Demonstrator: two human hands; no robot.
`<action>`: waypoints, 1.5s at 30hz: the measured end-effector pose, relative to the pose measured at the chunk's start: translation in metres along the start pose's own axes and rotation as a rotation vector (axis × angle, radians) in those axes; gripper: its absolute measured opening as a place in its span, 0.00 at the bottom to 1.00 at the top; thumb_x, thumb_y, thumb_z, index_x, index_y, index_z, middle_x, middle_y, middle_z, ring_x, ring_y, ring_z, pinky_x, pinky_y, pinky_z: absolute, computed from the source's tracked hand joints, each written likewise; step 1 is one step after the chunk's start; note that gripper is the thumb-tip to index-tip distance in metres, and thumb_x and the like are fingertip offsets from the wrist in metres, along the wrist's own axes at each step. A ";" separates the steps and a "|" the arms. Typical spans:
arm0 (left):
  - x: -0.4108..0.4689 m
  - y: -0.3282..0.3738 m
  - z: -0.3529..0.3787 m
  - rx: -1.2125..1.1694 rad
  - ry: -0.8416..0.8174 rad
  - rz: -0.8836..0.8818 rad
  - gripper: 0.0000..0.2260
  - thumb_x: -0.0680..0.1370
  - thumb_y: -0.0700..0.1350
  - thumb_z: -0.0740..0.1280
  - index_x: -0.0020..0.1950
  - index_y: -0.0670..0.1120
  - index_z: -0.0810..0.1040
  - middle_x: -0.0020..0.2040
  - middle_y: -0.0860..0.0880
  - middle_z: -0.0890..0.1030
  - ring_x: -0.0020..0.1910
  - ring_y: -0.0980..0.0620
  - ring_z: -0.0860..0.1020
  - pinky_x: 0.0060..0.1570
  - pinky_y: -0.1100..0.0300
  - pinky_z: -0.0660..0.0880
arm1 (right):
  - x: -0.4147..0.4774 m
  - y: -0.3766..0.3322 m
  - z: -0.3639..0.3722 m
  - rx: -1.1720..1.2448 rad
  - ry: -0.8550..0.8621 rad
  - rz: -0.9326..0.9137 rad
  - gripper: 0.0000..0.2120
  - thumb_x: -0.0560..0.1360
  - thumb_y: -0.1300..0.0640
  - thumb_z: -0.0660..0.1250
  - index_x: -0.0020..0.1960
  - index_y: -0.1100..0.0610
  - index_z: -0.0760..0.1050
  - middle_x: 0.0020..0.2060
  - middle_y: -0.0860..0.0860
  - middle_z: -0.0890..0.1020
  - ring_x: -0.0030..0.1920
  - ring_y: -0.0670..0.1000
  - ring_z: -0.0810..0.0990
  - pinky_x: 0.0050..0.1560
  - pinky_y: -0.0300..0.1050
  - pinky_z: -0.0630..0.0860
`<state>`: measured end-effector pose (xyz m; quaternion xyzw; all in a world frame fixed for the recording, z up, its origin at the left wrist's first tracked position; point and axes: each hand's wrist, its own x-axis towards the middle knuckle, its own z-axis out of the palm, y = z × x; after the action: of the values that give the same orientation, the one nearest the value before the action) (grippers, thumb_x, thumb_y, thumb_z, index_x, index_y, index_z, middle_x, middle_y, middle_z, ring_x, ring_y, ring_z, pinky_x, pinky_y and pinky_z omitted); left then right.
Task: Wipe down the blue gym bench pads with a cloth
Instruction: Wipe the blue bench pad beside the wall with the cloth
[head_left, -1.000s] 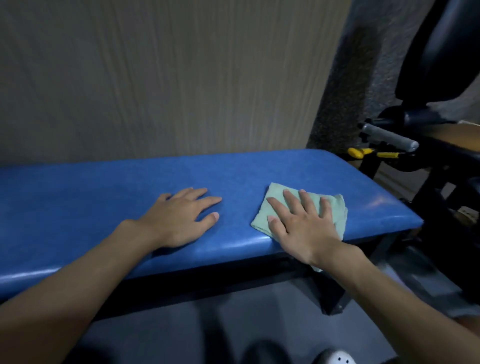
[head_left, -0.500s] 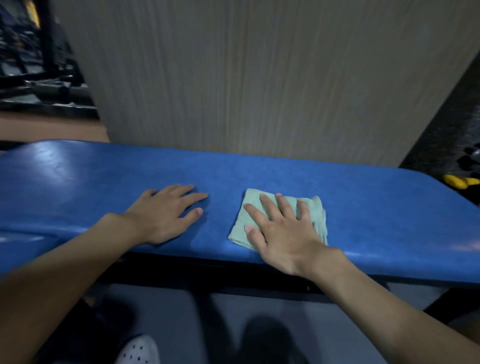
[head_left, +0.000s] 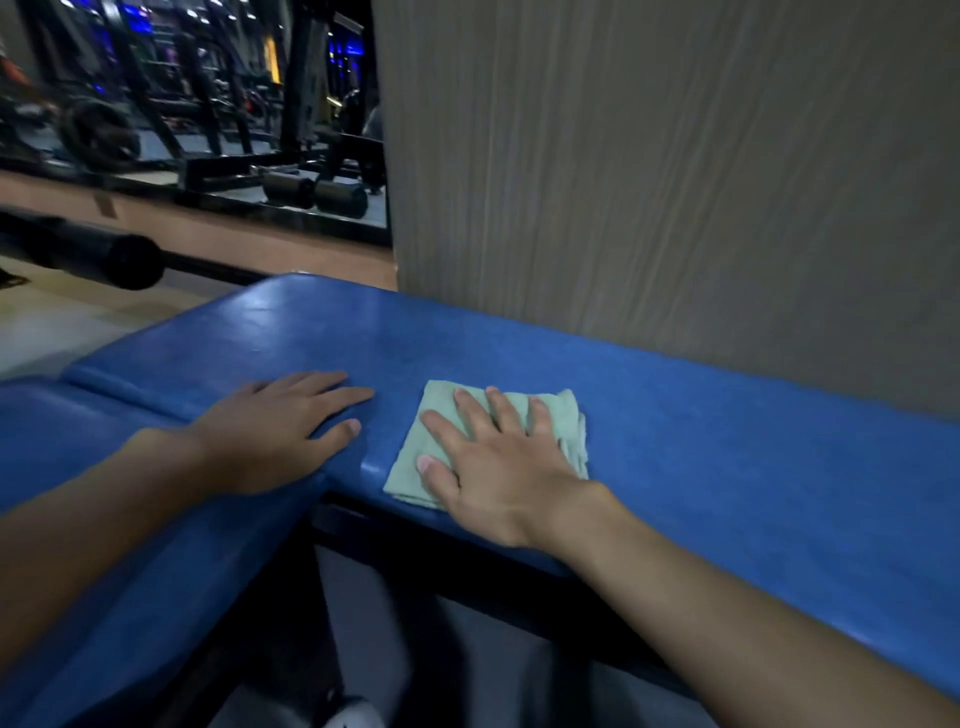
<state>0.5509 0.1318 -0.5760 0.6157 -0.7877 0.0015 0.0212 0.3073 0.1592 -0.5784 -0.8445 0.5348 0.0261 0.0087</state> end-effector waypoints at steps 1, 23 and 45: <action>0.000 -0.012 0.000 -0.001 0.000 -0.022 0.35 0.71 0.71 0.40 0.78 0.65 0.56 0.79 0.58 0.58 0.78 0.56 0.57 0.72 0.51 0.57 | 0.012 -0.009 -0.001 0.000 -0.004 -0.019 0.29 0.81 0.37 0.41 0.80 0.43 0.44 0.81 0.51 0.43 0.79 0.59 0.38 0.73 0.68 0.36; -0.052 -0.194 -0.009 -0.144 -0.079 -0.467 0.55 0.58 0.85 0.43 0.80 0.59 0.47 0.79 0.55 0.60 0.76 0.50 0.62 0.73 0.50 0.60 | 0.223 -0.181 -0.013 0.066 0.016 -0.357 0.30 0.79 0.34 0.51 0.77 0.41 0.50 0.80 0.50 0.46 0.79 0.60 0.42 0.70 0.72 0.39; -0.055 -0.185 -0.019 -0.235 -0.021 -0.409 0.41 0.74 0.70 0.62 0.80 0.58 0.47 0.77 0.56 0.65 0.74 0.53 0.65 0.71 0.52 0.62 | 0.256 -0.215 -0.019 0.076 0.039 -0.470 0.30 0.78 0.36 0.57 0.77 0.36 0.51 0.80 0.50 0.49 0.79 0.57 0.44 0.72 0.70 0.40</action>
<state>0.7441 0.1408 -0.5634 0.7559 -0.6414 -0.1007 0.0844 0.6113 0.0189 -0.5759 -0.9452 0.3244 -0.0132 0.0358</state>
